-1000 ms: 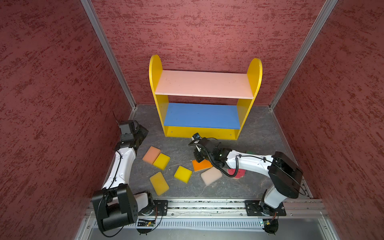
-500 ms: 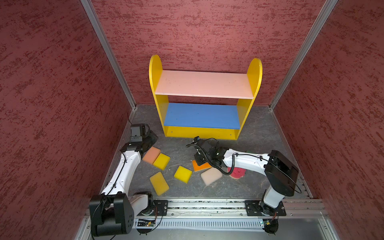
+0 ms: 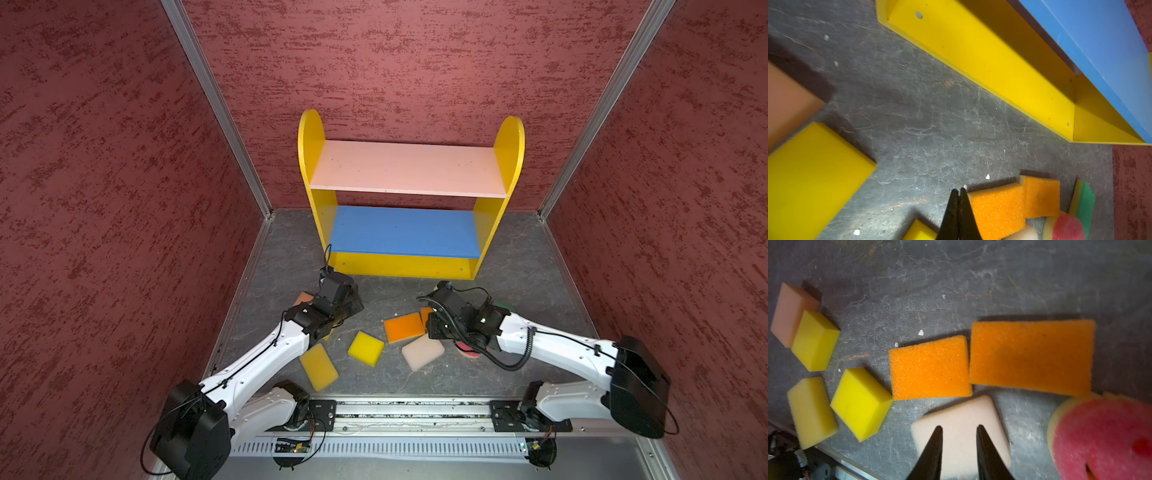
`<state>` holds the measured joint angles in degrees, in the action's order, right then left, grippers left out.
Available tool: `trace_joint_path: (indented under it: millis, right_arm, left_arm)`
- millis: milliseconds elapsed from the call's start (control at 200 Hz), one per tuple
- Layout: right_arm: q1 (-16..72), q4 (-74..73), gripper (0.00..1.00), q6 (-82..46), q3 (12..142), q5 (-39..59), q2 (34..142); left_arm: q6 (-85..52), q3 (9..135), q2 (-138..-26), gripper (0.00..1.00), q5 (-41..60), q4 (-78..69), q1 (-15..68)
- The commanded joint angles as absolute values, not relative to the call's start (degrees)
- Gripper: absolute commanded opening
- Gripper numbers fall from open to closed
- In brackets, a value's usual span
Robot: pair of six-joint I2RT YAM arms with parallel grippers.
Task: Place and organize the cleaning sponges onto the shelf
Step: 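Reach both grippers forward over the sponges in front of the shelf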
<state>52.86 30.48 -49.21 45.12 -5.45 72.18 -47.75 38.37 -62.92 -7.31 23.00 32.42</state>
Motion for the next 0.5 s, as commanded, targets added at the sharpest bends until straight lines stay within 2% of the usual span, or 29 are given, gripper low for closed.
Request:
trace_joint_path:
  millis: [0, 130, 195, 281, 496]
  right_arm:
    - [53.0, 30.7, 0.33, -61.4, 39.9, -3.6, 66.5]
    - [53.9, 30.4, 0.33, -67.1, 35.4, -4.0, 60.6]
    - [55.2, 31.9, 0.36, -68.3, 35.5, -5.2, 59.3]
    - [56.3, 33.1, 0.42, -69.6, 35.6, -5.0, 59.6]
    - [58.4, 26.8, 0.47, -73.2, 33.1, -2.9, 62.8]
  left_arm:
    - [-49.7, 39.5, -66.5, 0.01, -10.6, 19.1, 36.3]
    - [-49.0, 41.3, -70.8, 0.01, -10.7, 16.0, 40.5]
    - [-48.4, 42.0, -72.6, 0.01, -10.7, 14.6, 41.9]
    - [-48.0, 42.7, -74.4, 0.01, -10.6, 13.3, 43.4]
    - [-45.9, 44.5, -77.7, 0.01, -9.6, 12.0, 44.8]
